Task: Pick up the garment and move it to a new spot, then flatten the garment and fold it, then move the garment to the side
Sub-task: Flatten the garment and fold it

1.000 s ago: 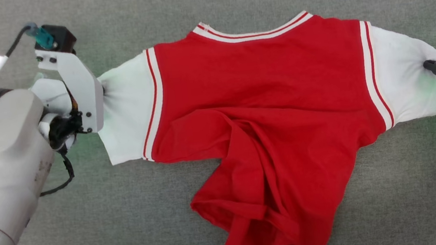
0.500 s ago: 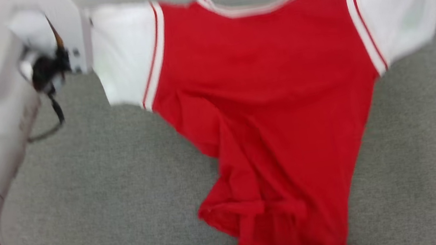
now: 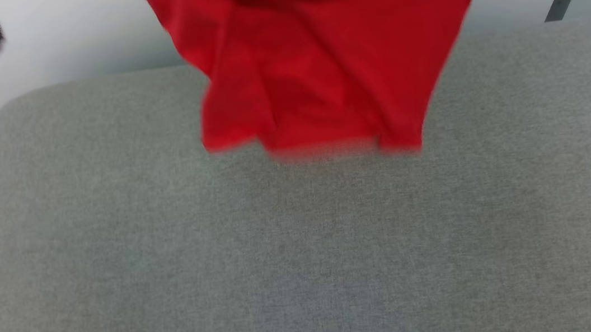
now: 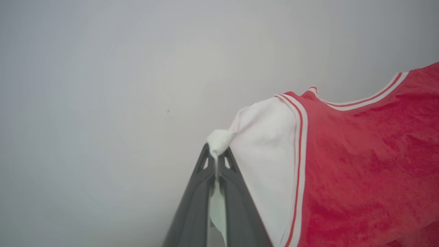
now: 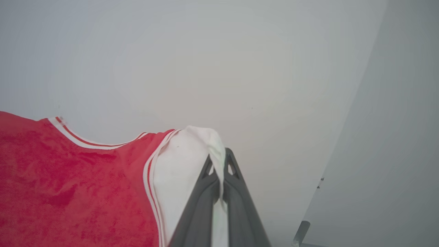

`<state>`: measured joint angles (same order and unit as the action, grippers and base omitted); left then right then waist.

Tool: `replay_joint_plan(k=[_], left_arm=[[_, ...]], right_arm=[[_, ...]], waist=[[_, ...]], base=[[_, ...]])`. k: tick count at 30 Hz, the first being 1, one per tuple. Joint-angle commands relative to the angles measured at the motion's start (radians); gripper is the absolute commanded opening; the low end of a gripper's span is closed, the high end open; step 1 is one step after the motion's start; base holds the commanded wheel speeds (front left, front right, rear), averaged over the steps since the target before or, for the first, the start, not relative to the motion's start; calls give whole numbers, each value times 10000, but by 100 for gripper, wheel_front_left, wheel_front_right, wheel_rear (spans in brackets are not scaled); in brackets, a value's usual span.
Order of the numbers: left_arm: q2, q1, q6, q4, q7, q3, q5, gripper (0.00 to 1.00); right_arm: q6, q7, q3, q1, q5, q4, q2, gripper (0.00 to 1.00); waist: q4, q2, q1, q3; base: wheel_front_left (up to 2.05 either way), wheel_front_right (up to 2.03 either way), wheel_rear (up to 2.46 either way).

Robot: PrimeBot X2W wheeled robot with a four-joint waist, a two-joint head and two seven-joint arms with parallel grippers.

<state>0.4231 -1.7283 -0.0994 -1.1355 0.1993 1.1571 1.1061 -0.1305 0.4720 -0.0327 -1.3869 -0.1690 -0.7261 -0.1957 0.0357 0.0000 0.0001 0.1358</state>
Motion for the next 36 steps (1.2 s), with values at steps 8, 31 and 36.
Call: replay_joint_plan(k=[8,31,36], left_arm=[[0,-476,73,-354,-1139,-10,-304,0],[-206,-1859,235,-796,-2822,79,-746,0],[-228,-3167,554,-715,-4014,-134,-956,0]], right_arm=[[-1,-2364,526,-981,280,-1435,-244,0],[-1,-5325,2018,-2941,6,-2889,-705,0],[-1,-6775,2078,-4081,779,-2749,-957,0]], waist=[[-89,0,-1,-528],[-287,0,-1,1905],[-345,0,-1,3496]], base=[[0,0,0],[0,0,0],[0,0,0]])
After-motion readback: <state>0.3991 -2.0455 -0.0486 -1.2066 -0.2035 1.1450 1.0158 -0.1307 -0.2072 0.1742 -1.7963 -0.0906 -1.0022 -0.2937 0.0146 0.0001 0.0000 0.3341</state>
